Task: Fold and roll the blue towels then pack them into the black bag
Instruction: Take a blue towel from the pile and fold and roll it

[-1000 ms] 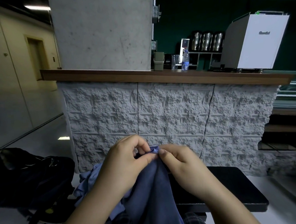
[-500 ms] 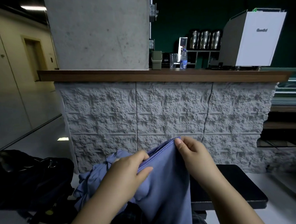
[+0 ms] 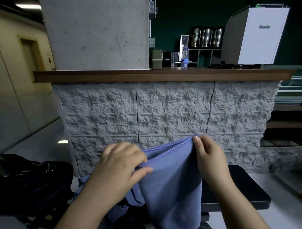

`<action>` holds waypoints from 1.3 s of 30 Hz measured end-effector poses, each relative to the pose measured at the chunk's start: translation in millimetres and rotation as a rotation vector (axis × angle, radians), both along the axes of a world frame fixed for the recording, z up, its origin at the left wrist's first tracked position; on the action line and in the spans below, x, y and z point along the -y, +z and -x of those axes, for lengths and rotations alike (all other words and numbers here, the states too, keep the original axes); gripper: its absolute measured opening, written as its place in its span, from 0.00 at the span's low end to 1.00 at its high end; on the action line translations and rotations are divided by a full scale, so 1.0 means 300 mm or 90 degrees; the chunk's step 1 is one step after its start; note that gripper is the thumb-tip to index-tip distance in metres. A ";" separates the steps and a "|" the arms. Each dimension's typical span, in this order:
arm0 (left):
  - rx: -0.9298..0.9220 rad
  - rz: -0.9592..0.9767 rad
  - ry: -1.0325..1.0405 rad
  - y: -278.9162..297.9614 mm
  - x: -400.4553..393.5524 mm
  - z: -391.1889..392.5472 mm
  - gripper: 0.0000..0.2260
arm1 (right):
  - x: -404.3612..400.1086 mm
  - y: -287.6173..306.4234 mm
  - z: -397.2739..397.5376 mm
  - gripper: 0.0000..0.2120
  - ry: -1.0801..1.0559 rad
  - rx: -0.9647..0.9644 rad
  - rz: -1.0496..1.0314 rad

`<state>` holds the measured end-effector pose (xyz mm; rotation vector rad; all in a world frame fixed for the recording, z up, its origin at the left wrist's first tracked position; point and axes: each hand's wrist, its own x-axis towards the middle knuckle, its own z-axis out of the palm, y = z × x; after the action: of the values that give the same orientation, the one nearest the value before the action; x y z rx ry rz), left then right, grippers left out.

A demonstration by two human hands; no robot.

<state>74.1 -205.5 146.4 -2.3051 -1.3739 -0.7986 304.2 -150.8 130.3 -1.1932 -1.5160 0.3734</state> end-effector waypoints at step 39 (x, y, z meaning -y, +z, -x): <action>0.875 0.587 0.067 -0.554 -0.553 -0.091 0.06 | -0.404 -0.485 -0.039 0.09 0.050 -0.275 0.321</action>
<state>101.5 -39.6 -19.8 -2.0471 -2.8236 -2.3201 316.1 -29.7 -15.3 -1.3279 -1.1205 1.0429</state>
